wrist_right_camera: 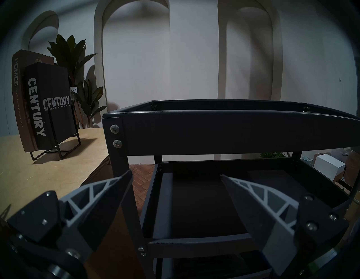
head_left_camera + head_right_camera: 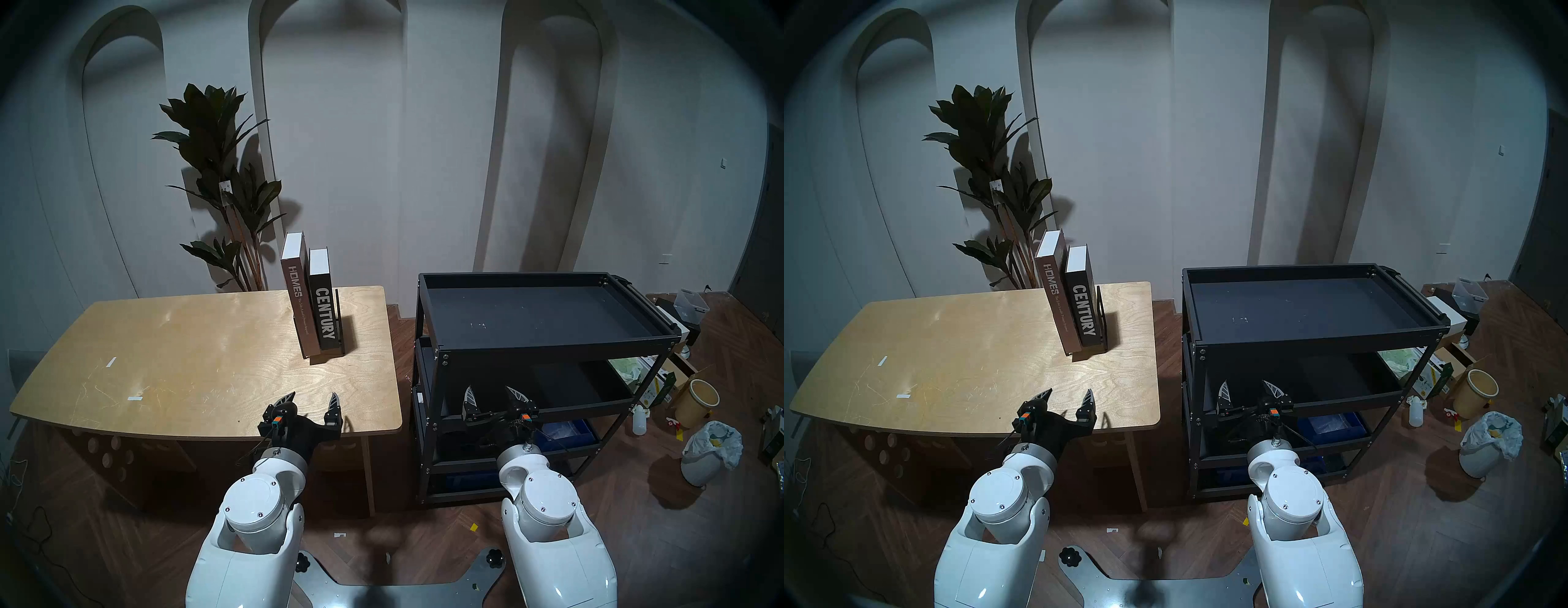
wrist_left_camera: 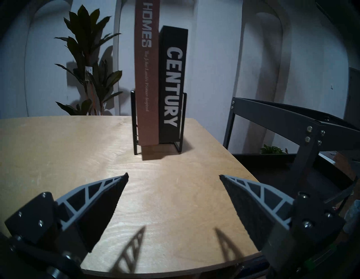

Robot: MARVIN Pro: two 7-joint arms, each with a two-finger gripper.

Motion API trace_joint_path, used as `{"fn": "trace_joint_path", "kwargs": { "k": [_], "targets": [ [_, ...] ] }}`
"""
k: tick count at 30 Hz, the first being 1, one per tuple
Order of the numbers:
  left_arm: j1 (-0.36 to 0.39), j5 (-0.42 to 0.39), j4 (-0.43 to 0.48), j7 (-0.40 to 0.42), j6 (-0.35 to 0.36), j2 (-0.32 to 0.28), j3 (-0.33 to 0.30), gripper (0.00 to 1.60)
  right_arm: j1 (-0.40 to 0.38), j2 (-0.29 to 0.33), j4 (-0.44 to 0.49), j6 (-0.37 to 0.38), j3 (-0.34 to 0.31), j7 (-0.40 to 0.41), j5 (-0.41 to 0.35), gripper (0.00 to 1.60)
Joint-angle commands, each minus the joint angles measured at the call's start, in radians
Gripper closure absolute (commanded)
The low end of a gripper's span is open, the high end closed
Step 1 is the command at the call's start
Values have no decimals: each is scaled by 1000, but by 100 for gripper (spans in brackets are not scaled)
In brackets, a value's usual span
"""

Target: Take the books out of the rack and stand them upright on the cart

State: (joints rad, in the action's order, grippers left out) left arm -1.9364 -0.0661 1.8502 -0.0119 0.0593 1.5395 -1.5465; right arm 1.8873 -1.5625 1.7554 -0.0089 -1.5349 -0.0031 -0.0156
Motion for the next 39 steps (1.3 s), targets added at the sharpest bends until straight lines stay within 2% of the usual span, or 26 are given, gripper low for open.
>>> {"fn": "trace_joint_path", "kwargs": {
  "k": [1, 5, 7, 14, 19, 23, 25, 37, 39],
  "targets": [
    [18, 63, 67, -97, -89, 39, -2, 0, -3, 0, 19, -3, 0, 0, 0, 0],
    [42, 96, 81, -155, -105, 38, 20, 0, -3, 0, 18, -4, 0, 0, 0, 0],
    [52, 107, 91, -178, -102, 35, 34, 0, -6, 3, 25, -24, -9, 20, -26, 0],
    [78, 114, 137, -170, -65, 31, 45, 0, -38, 43, 96, -19, -34, 23, -2, 0],
    [108, 145, 150, -195, -39, 29, 42, 0, -64, 69, 145, 1, -51, 36, 9, 0],
    [137, 178, 166, -232, 36, 42, 42, 0, -76, 76, 176, 34, -59, 53, 2, 0],
    [160, 169, 169, -251, 69, 50, 46, 0, -79, 86, 185, 43, -61, 62, 8, 0],
    [289, 227, 200, -326, 206, 52, 96, 0, -76, 103, 208, 89, -82, 101, -5, 0],
    [310, 214, 205, -331, 231, 53, 106, 0, -73, 103, 210, 94, -83, 105, -8, 0]
  ]
}}
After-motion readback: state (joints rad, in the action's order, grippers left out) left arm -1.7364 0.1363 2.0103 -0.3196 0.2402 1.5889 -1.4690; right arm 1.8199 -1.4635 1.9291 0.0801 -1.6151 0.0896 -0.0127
